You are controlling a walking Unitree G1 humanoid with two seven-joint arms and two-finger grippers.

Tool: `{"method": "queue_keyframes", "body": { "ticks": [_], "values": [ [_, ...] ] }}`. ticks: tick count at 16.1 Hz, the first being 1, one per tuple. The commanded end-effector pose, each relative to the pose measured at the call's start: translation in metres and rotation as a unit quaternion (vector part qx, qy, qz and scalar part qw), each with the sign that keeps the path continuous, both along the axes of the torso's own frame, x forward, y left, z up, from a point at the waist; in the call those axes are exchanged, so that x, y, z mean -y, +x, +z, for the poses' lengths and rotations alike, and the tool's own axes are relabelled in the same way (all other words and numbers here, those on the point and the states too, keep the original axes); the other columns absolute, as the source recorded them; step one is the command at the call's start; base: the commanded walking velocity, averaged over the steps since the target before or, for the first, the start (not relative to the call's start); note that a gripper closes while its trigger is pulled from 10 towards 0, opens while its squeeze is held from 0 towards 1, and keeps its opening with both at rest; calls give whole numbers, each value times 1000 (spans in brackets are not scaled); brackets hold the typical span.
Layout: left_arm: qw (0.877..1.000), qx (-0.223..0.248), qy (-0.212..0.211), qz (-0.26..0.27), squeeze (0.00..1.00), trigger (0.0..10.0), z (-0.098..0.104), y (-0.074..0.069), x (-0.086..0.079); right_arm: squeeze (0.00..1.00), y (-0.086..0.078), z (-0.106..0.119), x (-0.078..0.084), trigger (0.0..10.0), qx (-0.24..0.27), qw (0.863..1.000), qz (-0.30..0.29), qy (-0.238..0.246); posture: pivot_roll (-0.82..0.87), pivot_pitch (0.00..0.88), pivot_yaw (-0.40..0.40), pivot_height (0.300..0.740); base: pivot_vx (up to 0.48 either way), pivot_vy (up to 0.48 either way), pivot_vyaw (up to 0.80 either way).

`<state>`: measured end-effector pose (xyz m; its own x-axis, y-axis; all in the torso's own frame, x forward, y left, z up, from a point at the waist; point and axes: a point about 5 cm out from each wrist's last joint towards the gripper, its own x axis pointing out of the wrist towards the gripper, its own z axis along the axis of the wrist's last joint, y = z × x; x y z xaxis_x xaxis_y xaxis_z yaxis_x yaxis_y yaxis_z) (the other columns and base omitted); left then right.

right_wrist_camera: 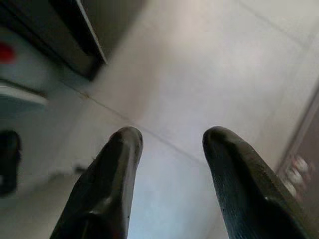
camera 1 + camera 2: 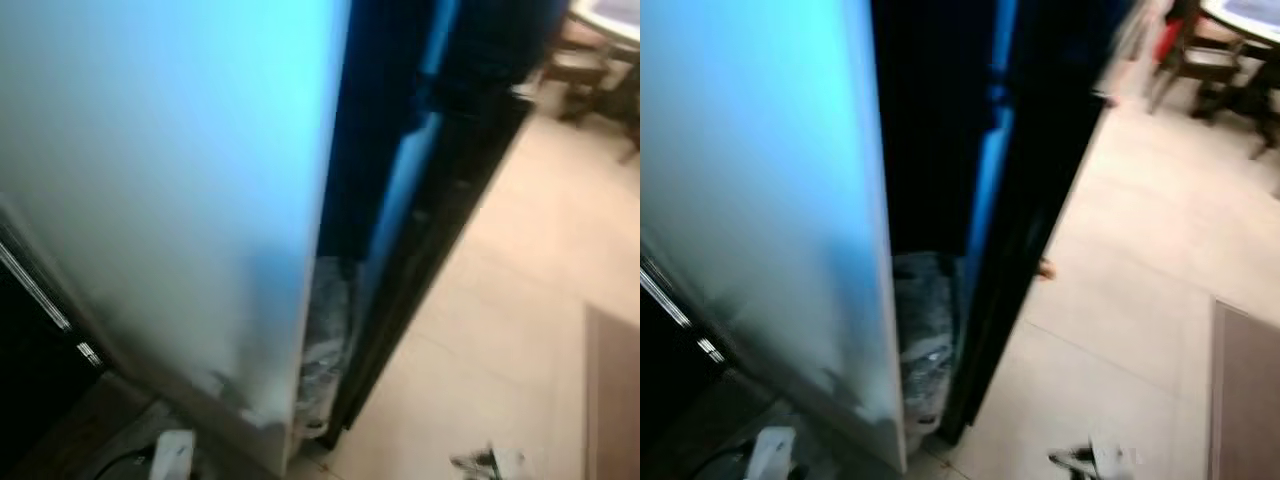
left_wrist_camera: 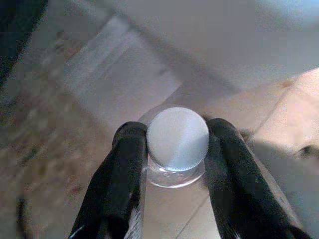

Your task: Restocking fridge

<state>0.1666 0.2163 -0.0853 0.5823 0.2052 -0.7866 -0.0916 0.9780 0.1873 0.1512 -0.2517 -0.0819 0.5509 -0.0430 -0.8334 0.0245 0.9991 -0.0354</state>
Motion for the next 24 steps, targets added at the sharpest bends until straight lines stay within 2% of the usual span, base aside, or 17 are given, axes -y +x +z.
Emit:
{"method": "queue_keyframes", "body": {
  "ticks": [1, 4, 12, 16, 20, 24],
  "values": [
    [1000, 2, -4, -6, 0, 10000, 1, 4, 5, 0, -12, -4, 3, 10000, -12, 1000, -18, 1, 21, 30, -78, 740, 0, 0, 0],
    [1000, 2, -2, -8, 0, 10000, 1, 4, 4, 0, -11, -3, 3, 10000, -9, 1000, -16, -1, 19, 28, -76, 740, 0, 0, 0],
    [1000, -2, -2, -8, 0, 10000, 0, 2, 3, 0, -12, -3, 4, 10000, -8, 1000, -16, -3, 22, 22, -80, 740, 0, 0, 792],
    [1000, -5, -1, -9, 0, 10000, 0, 2, 2, 0, -13, -3, 4, 10000, -4, 999, -32, -4, 21, 17, -79, 740, 0, 0, 0],
    [1000, -6, 1, -10, 0, 10000, 0, 1, 0, 0, -9, -1, 3, 10000, 28, 999, -43, -5, 12, 20, -70, 740, 0, 0, 0],
    [1000, -9, 5, -13, 0, 10000, 0, 0, -4, 0, 0, 8, 1, 10000, 121, 990, -78, 5, -19, 29, -51, 740, 0, 0, 0]
  ]
}}
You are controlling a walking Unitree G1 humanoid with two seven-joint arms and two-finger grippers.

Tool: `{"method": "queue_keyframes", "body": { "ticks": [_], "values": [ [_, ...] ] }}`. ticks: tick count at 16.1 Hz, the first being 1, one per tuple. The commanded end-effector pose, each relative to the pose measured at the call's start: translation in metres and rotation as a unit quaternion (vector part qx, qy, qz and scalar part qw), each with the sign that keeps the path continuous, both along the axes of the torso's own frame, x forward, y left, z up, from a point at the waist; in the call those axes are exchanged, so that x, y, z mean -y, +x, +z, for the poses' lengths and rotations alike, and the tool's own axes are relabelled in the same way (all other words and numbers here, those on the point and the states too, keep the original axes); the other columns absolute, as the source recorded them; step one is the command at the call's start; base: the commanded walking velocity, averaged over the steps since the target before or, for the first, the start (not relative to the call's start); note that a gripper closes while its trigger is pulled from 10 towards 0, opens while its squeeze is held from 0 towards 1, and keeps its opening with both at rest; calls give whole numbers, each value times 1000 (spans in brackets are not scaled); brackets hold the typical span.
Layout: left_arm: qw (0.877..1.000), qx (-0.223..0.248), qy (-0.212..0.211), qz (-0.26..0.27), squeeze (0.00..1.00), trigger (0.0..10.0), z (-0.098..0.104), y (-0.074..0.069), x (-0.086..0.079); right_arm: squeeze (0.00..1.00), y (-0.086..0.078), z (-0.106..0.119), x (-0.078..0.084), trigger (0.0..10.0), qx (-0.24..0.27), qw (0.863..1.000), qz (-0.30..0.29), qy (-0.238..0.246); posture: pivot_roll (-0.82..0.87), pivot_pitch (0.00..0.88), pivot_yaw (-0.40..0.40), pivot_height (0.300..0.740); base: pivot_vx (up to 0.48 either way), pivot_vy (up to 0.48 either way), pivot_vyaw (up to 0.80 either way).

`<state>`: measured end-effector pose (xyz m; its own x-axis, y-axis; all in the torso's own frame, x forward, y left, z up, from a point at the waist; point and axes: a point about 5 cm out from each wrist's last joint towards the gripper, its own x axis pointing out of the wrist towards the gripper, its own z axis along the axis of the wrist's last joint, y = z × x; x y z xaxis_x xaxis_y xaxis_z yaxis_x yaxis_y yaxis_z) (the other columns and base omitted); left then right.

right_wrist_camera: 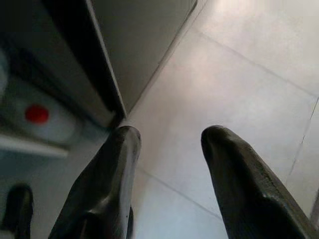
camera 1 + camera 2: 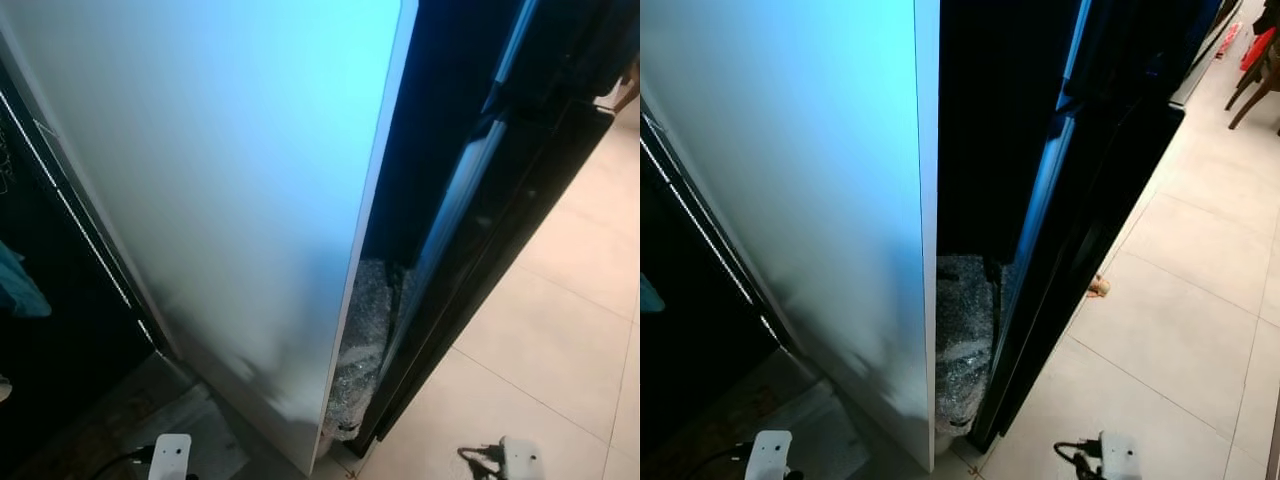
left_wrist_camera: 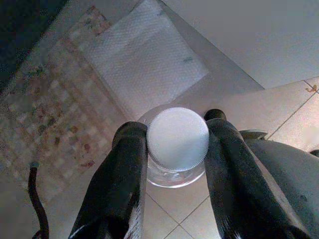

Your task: Restocking fridge

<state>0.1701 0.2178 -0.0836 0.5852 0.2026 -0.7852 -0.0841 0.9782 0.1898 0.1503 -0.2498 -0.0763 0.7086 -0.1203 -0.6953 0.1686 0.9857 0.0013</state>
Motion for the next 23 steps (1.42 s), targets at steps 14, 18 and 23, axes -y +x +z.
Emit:
{"method": "queue_keyframes", "body": {
  "ticks": [14, 18, 23],
  "values": [
    [1000, -17, 5, -8, 0, 10000, -2, -8, -6, 0, 9, 14, 4, 10000, 92, 996, 0, -20, -45, 11, -57, 740, 0, 0, 0],
    [1000, -12, 4, -9, 0, 10000, -2, -5, -4, 0, 8, 14, 4, 10000, 96, 995, -7, -12, -49, 5, -60, 740, 0, 0, 0],
    [1000, -13, 4, -12, 0, 10000, -2, -5, -3, 0, 2, 6, 7, 10000, 33, 999, -20, -36, -57, 0, -60, 740, 0, 0, 0]
  ]
}}
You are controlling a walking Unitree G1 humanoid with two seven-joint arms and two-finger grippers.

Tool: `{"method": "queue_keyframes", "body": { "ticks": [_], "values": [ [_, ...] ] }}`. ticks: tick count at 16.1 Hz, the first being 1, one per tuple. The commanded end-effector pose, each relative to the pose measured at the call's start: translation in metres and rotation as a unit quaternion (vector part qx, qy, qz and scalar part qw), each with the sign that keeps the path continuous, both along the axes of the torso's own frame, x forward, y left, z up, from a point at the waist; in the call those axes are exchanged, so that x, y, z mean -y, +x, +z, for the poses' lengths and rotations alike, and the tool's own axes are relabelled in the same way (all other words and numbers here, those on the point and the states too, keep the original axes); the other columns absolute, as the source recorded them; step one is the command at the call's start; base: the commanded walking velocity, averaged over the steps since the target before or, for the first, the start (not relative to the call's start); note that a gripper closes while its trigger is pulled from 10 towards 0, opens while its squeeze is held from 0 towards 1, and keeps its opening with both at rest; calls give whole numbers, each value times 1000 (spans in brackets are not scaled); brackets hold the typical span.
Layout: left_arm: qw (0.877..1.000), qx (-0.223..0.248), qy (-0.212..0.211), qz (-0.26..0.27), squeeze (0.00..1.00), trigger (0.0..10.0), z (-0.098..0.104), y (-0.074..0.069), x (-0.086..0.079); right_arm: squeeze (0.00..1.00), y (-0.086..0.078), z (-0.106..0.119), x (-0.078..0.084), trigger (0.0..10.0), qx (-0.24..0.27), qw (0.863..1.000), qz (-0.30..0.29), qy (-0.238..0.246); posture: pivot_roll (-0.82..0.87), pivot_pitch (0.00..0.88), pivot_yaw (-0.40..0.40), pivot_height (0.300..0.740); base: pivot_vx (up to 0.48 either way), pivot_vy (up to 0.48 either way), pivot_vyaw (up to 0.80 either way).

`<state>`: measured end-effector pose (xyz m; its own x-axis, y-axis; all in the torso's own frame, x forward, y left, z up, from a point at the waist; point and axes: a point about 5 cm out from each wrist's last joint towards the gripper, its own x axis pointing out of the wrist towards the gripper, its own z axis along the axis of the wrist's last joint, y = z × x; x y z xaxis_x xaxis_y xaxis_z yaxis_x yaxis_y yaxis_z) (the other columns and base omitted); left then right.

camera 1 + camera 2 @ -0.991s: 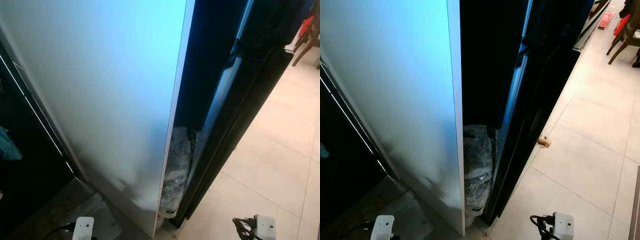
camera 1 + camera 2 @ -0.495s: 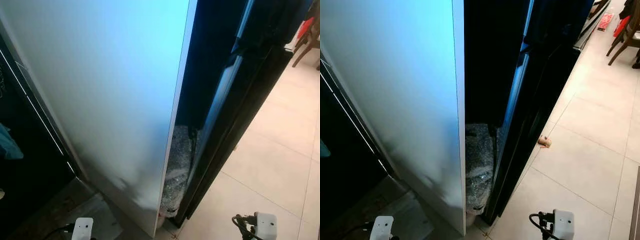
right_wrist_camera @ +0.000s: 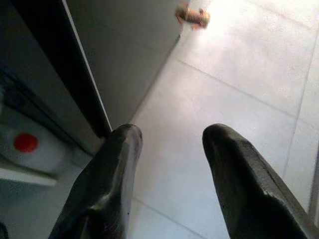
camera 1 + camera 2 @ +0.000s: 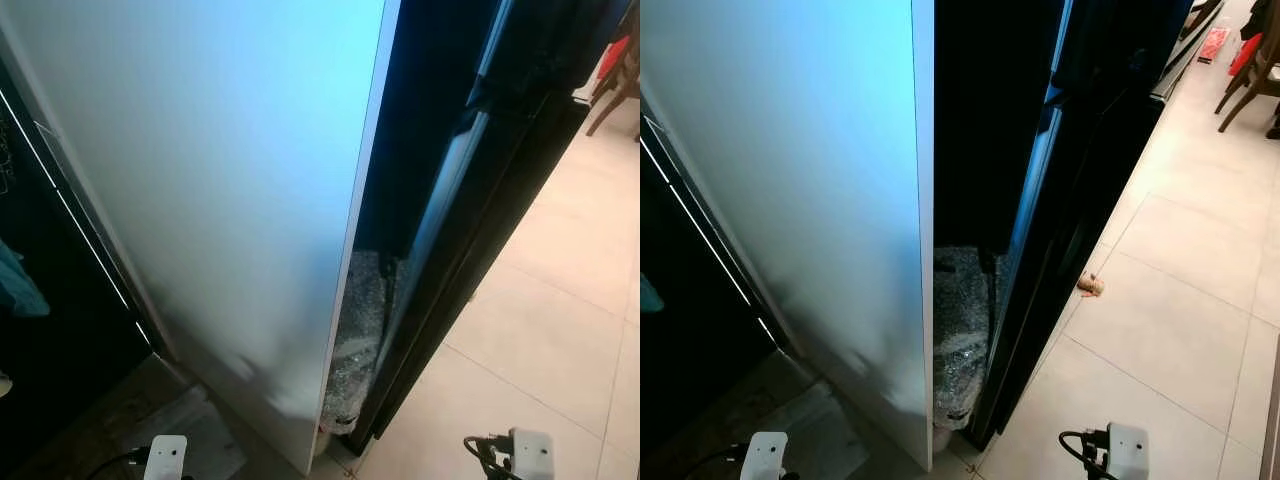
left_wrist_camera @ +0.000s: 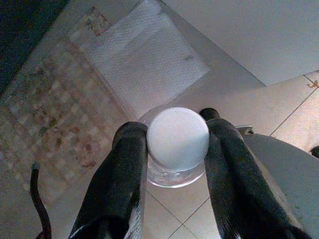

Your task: Restocking fridge

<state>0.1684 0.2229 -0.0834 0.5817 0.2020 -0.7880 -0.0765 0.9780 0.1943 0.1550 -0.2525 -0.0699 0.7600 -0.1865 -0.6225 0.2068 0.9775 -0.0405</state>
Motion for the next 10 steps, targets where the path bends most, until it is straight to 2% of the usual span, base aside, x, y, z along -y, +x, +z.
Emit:
{"method": "queue_keyframes", "body": {
  "ticks": [1, 3, 4, 5, 6, 7, 8, 10],
  "values": [
    [1000, -10, 2, -9, 0, 10000, -2, -3, 2, 0, -6, -4, 5, 10000, -37, 999, -9, -9, -58, 0, -59, 740, 0, 0, 0],
    [1000, -9, 1, -11, 0, 10000, -2, -1, 4, 0, -10, -8, 5, 10000, -70, 997, -10, -9, -55, 0, -60, 740, 0, 0, 0],
    [1000, -8, 1, -11, 0, 10000, -2, -1, 4, 0, -10, -8, 6, 10000, -65, 998, -17, -14, -55, 0, -62, 740, 0, 0, 0],
    [1000, -8, 1, -11, 0, 10000, -2, -1, 4, 0, -4, -1, 5, 10000, 0, 999, -35, -1, -54, 0, -61, 740, 0, 0, 0],
    [1000, -7, 1, -11, 0, 10000, -1, -1, 4, 0, -1, 3, 5, 10000, 20, 1000, -18, -16, -58, 0, -60, 740, 0, 0, 0],
    [1000, -7, 1, -11, 0, 10000, -1, -1, 4, 0, 79, 58, -46, 10000, 213, 975, 49, -33, -61, 0, -60, 740, 0, 0, 0],
    [1000, -6, 0, -9, 0, 10000, -1, 0, 4, 0, 92, 79, -58, 10000, 265, 962, 54, -44, -57, 0, -61, 740, 0, 0, 0],
    [1000, -5, 0, -7, 0, 10000, -1, 0, 4, 0, 93, 85, -57, 10000, 290, 954, 52, -54, -54, 0, -61, 740, 0, 0, 0]
  ]
}}
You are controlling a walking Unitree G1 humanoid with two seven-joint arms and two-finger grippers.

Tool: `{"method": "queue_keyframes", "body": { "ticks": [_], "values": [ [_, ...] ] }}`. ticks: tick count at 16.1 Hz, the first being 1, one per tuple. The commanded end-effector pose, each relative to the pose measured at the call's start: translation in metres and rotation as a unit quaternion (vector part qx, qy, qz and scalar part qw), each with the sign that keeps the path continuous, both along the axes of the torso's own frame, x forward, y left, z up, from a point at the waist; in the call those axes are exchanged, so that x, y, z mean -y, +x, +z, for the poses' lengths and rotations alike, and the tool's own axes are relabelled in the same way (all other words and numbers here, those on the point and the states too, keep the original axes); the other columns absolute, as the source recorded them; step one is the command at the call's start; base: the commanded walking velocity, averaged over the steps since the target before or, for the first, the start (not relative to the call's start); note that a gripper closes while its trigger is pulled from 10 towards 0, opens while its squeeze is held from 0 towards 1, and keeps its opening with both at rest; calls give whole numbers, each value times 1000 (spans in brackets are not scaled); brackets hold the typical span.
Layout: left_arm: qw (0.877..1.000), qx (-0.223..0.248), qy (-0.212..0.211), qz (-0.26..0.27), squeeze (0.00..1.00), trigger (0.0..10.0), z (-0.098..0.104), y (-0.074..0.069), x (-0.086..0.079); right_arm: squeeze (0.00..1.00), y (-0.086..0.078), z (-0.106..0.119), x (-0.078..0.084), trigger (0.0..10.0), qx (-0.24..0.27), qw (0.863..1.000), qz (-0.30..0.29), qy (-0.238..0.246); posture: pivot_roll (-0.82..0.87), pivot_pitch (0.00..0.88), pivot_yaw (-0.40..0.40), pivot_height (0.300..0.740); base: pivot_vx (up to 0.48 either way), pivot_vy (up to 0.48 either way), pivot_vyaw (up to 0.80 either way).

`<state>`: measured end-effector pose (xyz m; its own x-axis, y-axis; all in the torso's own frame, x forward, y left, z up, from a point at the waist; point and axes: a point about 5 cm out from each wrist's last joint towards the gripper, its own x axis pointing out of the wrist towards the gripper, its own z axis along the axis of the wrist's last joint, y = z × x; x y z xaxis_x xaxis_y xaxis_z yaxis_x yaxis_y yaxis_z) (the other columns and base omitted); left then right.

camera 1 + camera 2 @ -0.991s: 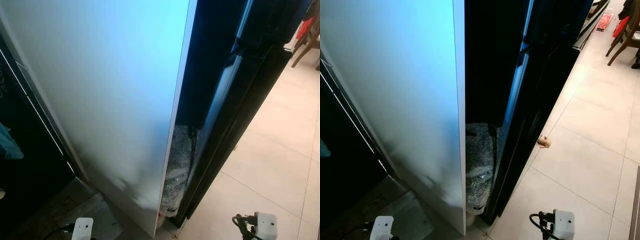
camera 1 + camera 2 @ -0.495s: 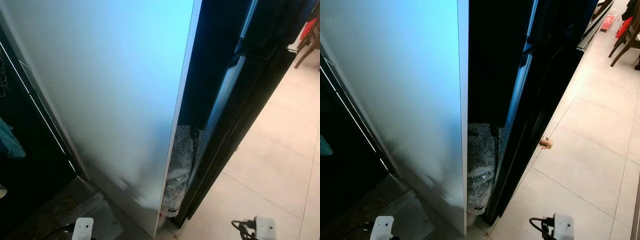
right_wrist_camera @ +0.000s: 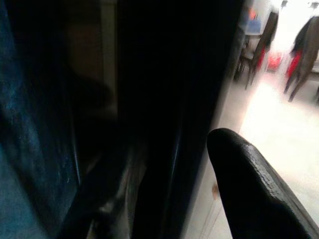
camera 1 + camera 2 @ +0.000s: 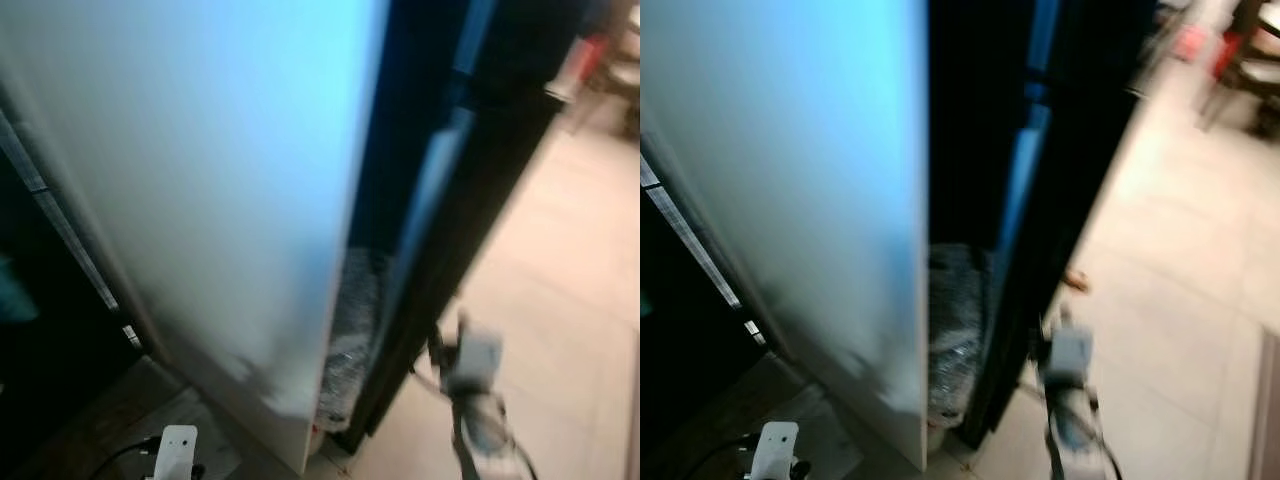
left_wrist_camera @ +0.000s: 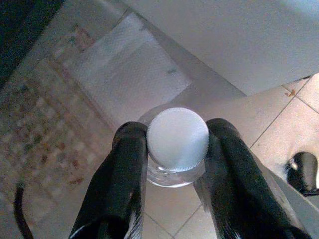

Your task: Restocking fridge

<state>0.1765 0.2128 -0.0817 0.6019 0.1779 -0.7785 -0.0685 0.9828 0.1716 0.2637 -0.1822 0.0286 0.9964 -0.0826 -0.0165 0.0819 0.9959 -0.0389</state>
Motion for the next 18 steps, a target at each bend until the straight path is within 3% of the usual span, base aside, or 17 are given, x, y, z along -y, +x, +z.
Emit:
{"method": "queue_keyframes", "body": {
  "ticks": [1, 4, 6, 11, 12, 15, 16, 18],
  "values": [
    [1000, -16, 11, 0, 0, 10000, -3, -9, -6, 0, -15, -13, 13, 10000, -20, 999, -27, -1, -54, 0, -61, 740, 0, 0, 0],
    [1000, -16, 12, 2, 0, 10000, -3, -9, -7, 0, -18, -8, 12, 10000, -13, 999, -38, -3, -57, 0, -59, 740, 0, 0, 0],
    [1000, -17, 12, 3, 0, 10000, -3, -10, -8, 0, -23, 7, 13, 10000, -28, 997, -66, -16, -60, 0, -57, 740, 0, 0, 0],
    [1000, -17, 13, 3, 0, 10000, -3, -10, -9, 0, -13, 15, 13, 10000, 5, 997, -69, -33, -62, 8, -55, 740, 0, 0, 0],
    [1000, -16, 13, 2, 0, 10000, -3, -10, -8, 1000, -11, 20, 9, 10000, 12, 998, -64, -27, -63, 9, -54, 740, 0, 0, 0],
    [1000, -16, 12, 1, 0, 10000, -3, -9, -8, 988, 0, 33, 1, 10000, 16, 998, -61, -31, -66, 8, -55, 740, 0, 0, 0],
    [1000, -14, 11, 3, 0, 10000, -2, -7, -8, 0, 3, 34, 2, 10000, 18, 997, -70, -39, -67, 9, -54, 740, 0, 0, 0],
    [1000, -10, 13, -2, 0, 10000, 2, 1, -9, 0, 10, 38, 6, 10000, 21, 995, -84, -40, -67, 10, -51, 740, 0, 0, 0]
  ]
}}
